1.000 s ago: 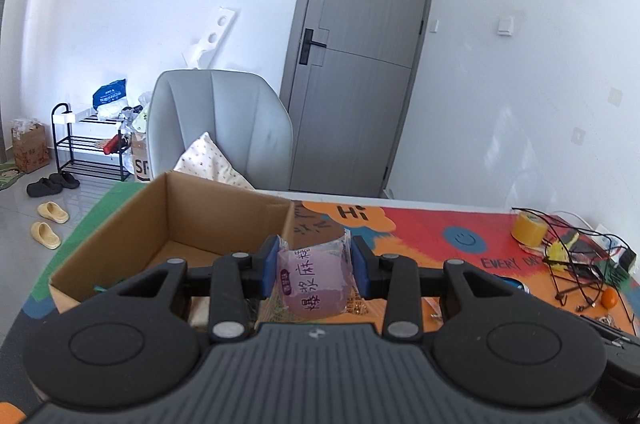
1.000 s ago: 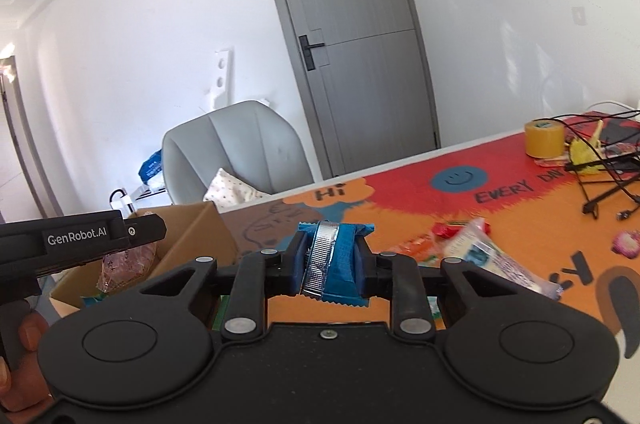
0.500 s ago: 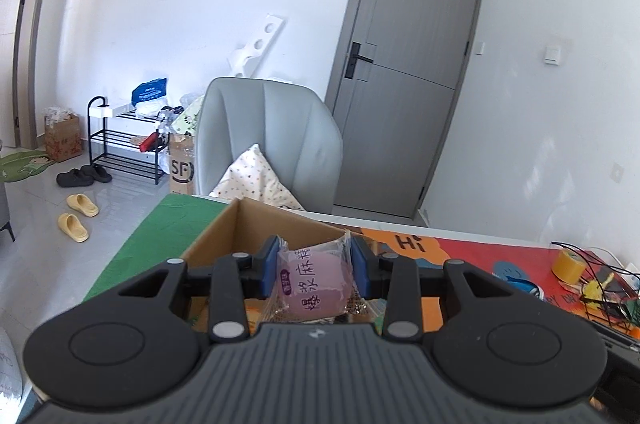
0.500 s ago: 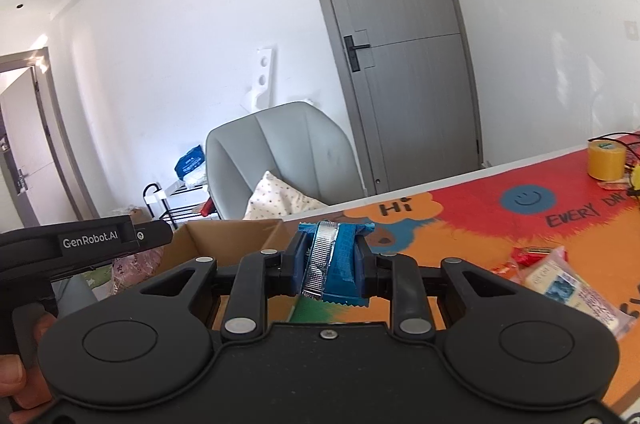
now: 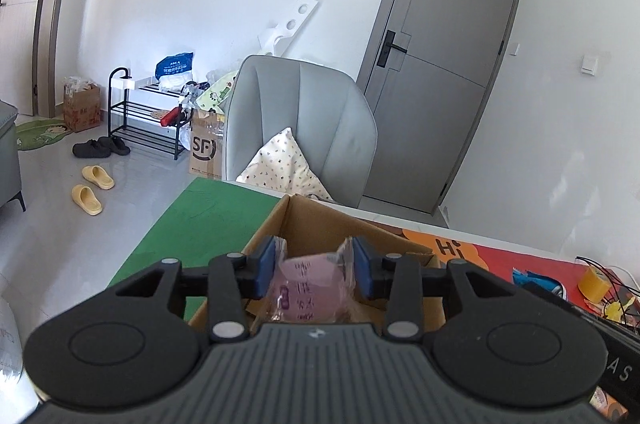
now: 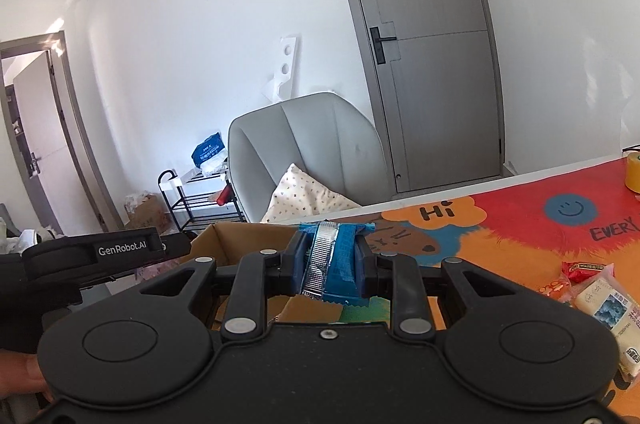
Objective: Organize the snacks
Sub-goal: 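Open both tools to drop the snacks into the box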
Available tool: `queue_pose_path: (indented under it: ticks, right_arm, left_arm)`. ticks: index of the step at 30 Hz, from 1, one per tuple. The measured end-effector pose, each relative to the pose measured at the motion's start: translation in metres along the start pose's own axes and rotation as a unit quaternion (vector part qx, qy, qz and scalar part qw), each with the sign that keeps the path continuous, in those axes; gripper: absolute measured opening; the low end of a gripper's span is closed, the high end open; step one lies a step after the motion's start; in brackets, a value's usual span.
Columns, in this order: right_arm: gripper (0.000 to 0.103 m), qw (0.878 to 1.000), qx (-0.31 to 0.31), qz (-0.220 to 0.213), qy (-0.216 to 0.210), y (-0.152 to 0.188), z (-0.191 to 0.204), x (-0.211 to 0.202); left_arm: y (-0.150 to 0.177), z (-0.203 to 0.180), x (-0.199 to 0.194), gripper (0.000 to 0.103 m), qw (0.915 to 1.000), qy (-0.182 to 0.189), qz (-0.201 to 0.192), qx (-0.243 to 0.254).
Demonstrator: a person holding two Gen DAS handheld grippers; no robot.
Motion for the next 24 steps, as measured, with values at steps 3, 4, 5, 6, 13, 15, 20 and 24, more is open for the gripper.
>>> queue_pose_path:
  ticks: [3,4,5,6,13,15,20,24]
  right_arm:
    - [0.026,1.000,-0.003,0.005,-0.001,0.000,0.007,0.006]
    - [0.026,1.000,-0.005,0.007,-0.002,0.000,0.009,0.008]
    - [0.026,1.000,-0.006,0.009,-0.002,0.000,0.011,0.010]
    - [0.026,1.000,-0.007,0.010,-0.004,0.001,0.014,0.012]
    - [0.026,0.999,-0.009,0.027,-0.016,0.003,0.030,0.026]
    - [0.027,0.999,-0.005,0.026,-0.021,0.001,0.034,0.029]
    - [0.041,0.999,0.003,0.025,-0.023,-0.002,0.036,0.031]
    - [0.051,1.000,0.013,0.020,-0.018,-0.003,0.029,0.021]
  left_arm:
    - [-0.001,0.009,-0.002,0.048,1.0000,0.005,-0.002,-0.007]
    - [-0.002,0.012,-0.004,0.054,0.9999,0.001,-0.004,-0.010]
    - [-0.004,0.017,-0.004,0.057,0.9999,-0.003,-0.008,-0.013]
    - [-0.005,0.021,-0.007,0.058,0.9998,-0.007,-0.011,-0.016]
    - [-0.006,0.042,-0.016,0.068,0.9990,-0.027,-0.016,-0.031]
    - [-0.006,0.046,-0.020,0.072,0.9986,-0.034,-0.020,-0.036]
    - [-0.007,0.052,-0.028,0.082,0.9978,-0.050,-0.025,-0.036]
    - [-0.005,0.050,-0.033,0.088,0.9971,-0.064,-0.030,-0.028]
Point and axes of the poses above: each gripper's, at about its wrist camera, not at the fingertips, and x roughly the way its jaws point, z to its left, y to its underside, the point moved 3 cm from there along x, roughly the way its jaws point, and after that the axes turned 7 degrees about x, right-handed, at the moved point
